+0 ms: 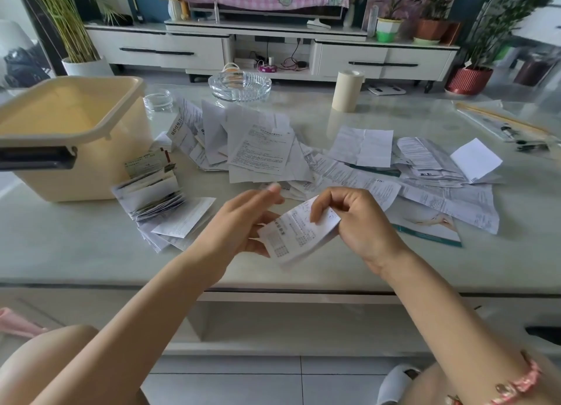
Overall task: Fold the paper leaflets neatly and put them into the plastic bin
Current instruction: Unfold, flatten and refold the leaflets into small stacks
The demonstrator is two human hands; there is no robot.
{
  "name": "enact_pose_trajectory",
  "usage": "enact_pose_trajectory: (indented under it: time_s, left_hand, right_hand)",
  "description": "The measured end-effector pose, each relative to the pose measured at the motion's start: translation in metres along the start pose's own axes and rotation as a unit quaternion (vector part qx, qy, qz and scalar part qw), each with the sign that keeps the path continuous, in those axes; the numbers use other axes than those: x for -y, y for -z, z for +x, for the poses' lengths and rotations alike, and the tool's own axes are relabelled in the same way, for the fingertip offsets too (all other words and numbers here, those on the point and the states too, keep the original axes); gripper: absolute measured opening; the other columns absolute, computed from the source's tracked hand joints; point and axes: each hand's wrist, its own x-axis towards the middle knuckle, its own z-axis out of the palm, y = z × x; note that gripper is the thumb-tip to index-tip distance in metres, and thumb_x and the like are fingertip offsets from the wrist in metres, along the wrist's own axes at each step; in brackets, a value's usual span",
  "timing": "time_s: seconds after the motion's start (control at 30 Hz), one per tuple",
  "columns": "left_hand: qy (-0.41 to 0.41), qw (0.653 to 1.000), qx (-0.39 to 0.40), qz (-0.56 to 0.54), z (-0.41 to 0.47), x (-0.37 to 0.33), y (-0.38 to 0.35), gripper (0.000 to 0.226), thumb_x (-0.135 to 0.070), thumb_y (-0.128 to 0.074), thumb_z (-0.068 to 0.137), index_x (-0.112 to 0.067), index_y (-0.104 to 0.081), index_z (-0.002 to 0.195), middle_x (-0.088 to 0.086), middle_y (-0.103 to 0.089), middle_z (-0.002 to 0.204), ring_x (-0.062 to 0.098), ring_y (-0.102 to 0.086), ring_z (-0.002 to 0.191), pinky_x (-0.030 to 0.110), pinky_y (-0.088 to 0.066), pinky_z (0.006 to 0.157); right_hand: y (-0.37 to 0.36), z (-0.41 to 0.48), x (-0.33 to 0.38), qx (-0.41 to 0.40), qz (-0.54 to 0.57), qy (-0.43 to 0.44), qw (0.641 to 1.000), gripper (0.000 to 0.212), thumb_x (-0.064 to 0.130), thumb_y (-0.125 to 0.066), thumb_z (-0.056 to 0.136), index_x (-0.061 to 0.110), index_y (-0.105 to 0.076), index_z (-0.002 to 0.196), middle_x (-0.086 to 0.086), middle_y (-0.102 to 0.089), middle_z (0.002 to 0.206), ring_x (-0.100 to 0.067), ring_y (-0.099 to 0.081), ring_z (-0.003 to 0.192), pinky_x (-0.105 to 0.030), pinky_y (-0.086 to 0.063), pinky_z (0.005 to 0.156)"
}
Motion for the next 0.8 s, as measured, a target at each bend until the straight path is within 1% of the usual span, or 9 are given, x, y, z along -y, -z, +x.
enact_pose_trajectory:
  time_s: [0.1, 0.2, 0.3, 0.4, 0.5, 0.57, 0.67, 0.73, 0.8]
  left_hand:
    - [-0.016, 0.996, 0.01, 0.088, -0.002, 0.005, -0.005, 0.011, -0.018, -0.06, 0.088, -0.009, -0.065, 0.092, -0.001, -0.066, 0.07, 0.006, -0.062, 0.056, 0.019, -0.048, 0.048]
    - [-0.025, 0.994, -0.032, 0.097, -0.002, 0.006, -0.002, 0.011, -0.012, -0.058, 0.091, -0.007, -0.066, 0.086, -0.002, -0.067, 0.063, 0.006, -0.059, 0.05, 0.019, -0.046, 0.043]
    - [-0.036, 0.993, -0.083, 0.069, -0.001, 0.008, 0.001, 0.014, -0.016, -0.058, 0.091, -0.009, -0.066, 0.083, 0.0, -0.066, 0.063, 0.007, -0.059, 0.05, 0.02, -0.049, 0.043]
    - [-0.035, 0.994, -0.099, 0.026, -0.001, 0.009, -0.001, 0.017, -0.018, -0.055, 0.093, -0.008, -0.066, 0.085, 0.004, -0.066, 0.068, 0.009, -0.062, 0.055, 0.021, -0.05, 0.045]
    - [-0.01, 0.994, -0.107, -0.013, -0.002, 0.008, -0.001, 0.024, -0.022, -0.048, 0.097, -0.009, -0.065, 0.085, 0.01, -0.066, 0.073, 0.016, -0.064, 0.06, 0.023, -0.051, 0.047]
    - [0.011, 0.992, -0.101, -0.075, -0.002, 0.006, 0.0, 0.034, -0.028, -0.042, 0.098, -0.008, -0.063, 0.082, 0.012, -0.066, 0.07, 0.019, -0.065, 0.06, 0.025, -0.051, 0.046]
    - [0.039, 0.988, -0.057, -0.135, -0.003, 0.005, 0.002, 0.04, -0.035, -0.043, 0.096, -0.005, -0.064, 0.081, 0.012, -0.069, 0.07, 0.022, -0.068, 0.062, 0.025, -0.053, 0.048]
    - [0.019, 0.989, -0.051, -0.135, -0.005, 0.009, 0.003, 0.029, -0.025, -0.049, 0.094, -0.001, -0.064, 0.087, 0.015, -0.069, 0.077, 0.02, -0.069, 0.064, 0.022, -0.053, 0.052]
    - [-0.017, 0.988, -0.079, -0.131, -0.007, 0.013, 0.004, 0.019, -0.013, -0.05, 0.094, -0.001, -0.063, 0.087, 0.013, -0.067, 0.08, 0.016, -0.069, 0.062, 0.018, -0.052, 0.054]
  right_hand:
    - [-0.007, -0.003, -0.001, 0.0, -0.022, 0.031, 0.999, 0.048, -0.012, -0.043, 0.087, 0.024, -0.069, 0.068, 0.011, -0.068, 0.074, -0.001, -0.059, 0.073, -0.014, -0.046, 0.066]
    - [-0.008, -0.002, 0.002, -0.016, 0.034, 0.016, 0.999, 0.02, 0.018, -0.045, 0.097, 0.016, -0.065, 0.099, 0.007, -0.063, 0.078, -0.003, -0.058, 0.067, -0.018, -0.049, 0.058]
    - [-0.007, -0.004, 0.004, 0.046, 0.061, -0.019, 0.997, 0.036, 0.043, -0.052, 0.085, 0.015, -0.06, 0.106, -0.005, -0.066, 0.08, -0.013, -0.062, 0.063, -0.023, -0.049, 0.054]
    - [-0.015, -0.005, 0.0, 0.047, 0.034, -0.022, 0.998, 0.023, 0.023, -0.071, 0.08, 0.022, -0.061, 0.1, -0.001, -0.068, 0.083, -0.011, -0.064, 0.062, -0.02, -0.048, 0.055]
    - [-0.024, -0.004, -0.004, 0.005, 0.103, -0.038, 0.994, 0.02, -0.003, -0.066, 0.081, 0.015, -0.062, 0.09, -0.001, -0.066, 0.077, -0.003, -0.06, 0.059, -0.015, -0.046, 0.054]
    - [-0.029, -0.002, -0.005, -0.01, 0.114, -0.017, 0.993, 0.021, -0.008, -0.065, 0.079, 0.013, -0.063, 0.08, 0.003, -0.063, 0.07, 0.003, -0.057, 0.058, -0.012, -0.045, 0.055]
    - [-0.036, 0.0, -0.006, -0.049, 0.024, 0.077, 0.995, 0.03, -0.009, -0.067, 0.077, 0.021, -0.068, 0.07, 0.009, -0.064, 0.072, 0.0, -0.059, 0.067, -0.012, -0.048, 0.064]
    - [-0.042, 0.0, -0.006, -0.076, -0.043, 0.142, 0.986, 0.031, -0.012, -0.062, 0.078, 0.017, -0.072, 0.073, 0.007, -0.062, 0.083, -0.002, -0.059, 0.079, -0.009, -0.045, 0.07]
    - [-0.047, 0.001, -0.006, -0.086, -0.068, 0.152, 0.982, 0.033, -0.014, -0.055, 0.08, 0.012, -0.075, 0.074, 0.006, -0.06, 0.089, -0.002, -0.057, 0.087, -0.008, -0.042, 0.075]
